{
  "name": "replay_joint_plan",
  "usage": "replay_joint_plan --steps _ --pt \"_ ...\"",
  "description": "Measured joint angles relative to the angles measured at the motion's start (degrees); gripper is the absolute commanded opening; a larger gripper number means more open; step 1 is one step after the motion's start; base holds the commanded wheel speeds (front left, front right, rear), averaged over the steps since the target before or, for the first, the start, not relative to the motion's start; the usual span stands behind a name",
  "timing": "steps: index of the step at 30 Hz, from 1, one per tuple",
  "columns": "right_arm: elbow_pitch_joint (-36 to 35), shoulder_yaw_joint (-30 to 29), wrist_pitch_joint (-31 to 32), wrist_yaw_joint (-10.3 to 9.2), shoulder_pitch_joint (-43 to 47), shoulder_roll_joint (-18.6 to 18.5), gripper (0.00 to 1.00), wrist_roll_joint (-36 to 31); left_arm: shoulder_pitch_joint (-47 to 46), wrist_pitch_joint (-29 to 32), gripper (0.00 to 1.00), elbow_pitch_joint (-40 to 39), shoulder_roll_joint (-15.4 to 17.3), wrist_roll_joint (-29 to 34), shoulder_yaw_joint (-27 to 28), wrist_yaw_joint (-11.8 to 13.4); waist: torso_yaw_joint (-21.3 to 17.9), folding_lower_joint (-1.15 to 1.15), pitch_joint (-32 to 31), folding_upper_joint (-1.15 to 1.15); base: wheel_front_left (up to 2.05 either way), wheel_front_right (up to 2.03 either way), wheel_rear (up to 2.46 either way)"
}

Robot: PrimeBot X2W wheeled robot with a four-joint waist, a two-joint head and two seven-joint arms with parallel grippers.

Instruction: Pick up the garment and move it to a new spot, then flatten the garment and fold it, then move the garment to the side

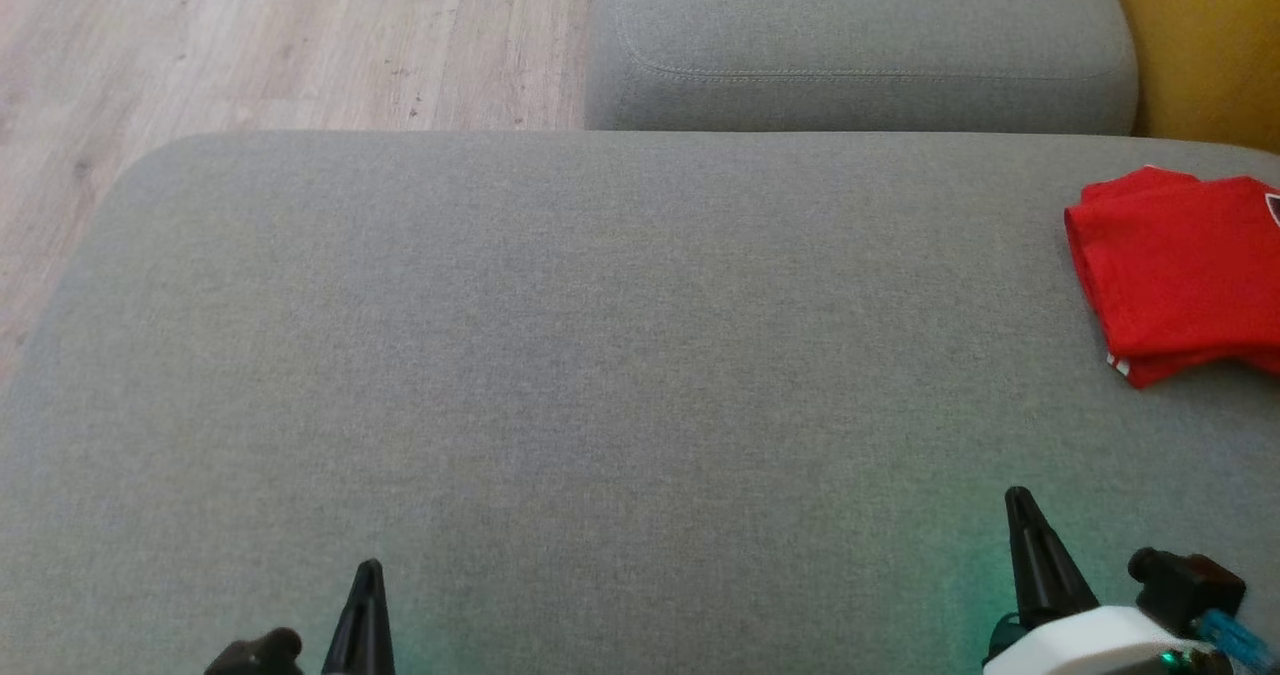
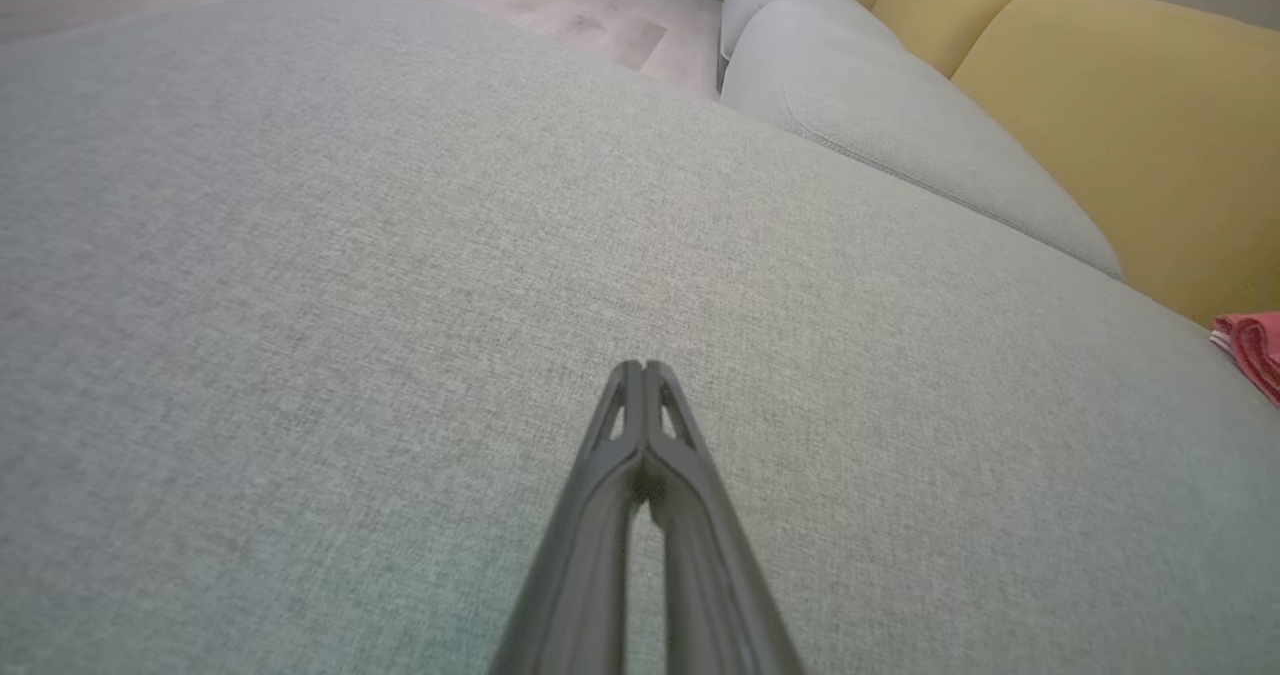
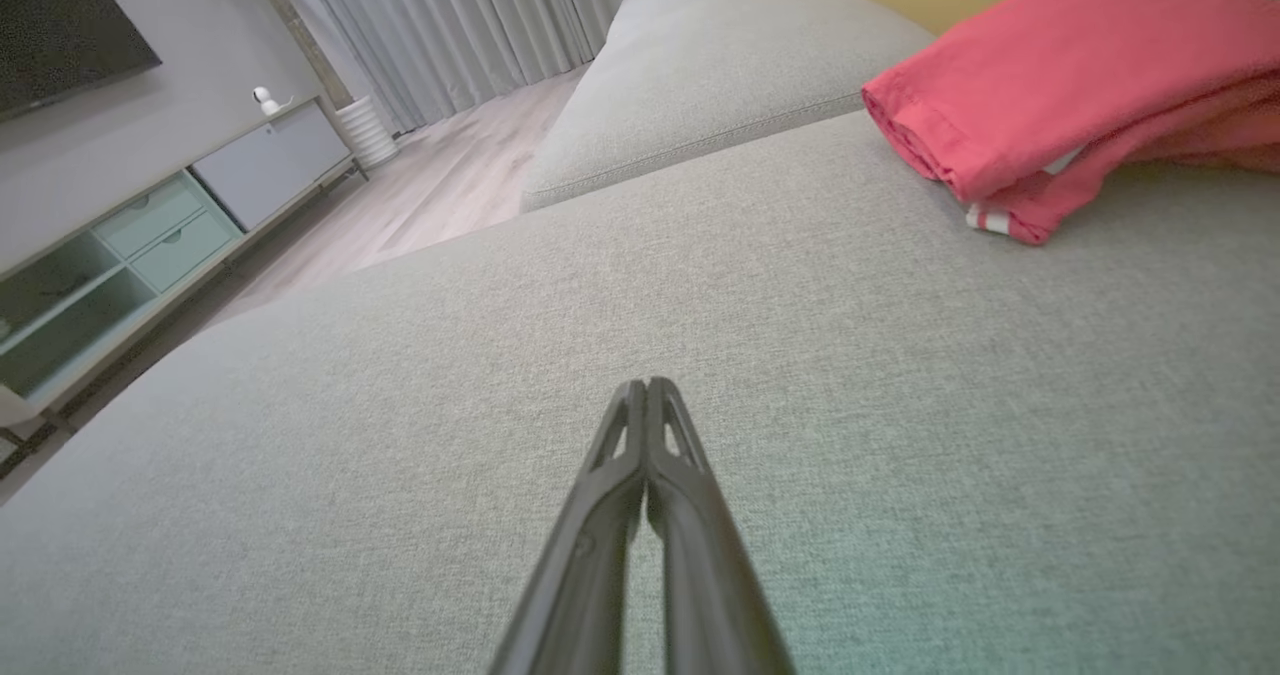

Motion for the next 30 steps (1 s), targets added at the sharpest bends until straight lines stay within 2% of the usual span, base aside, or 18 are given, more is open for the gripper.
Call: replay_joint_plan --steps 30 --pt "0.64 -1.54 2.56 0.0 -2.98 -0.12 0.0 20.89 -2.52 4.86 0.0 -0.33 -1.9 -15.53 6.36 -3.8 -1.63 0.0 0.28 0.0 0.0 0.0 0.0"
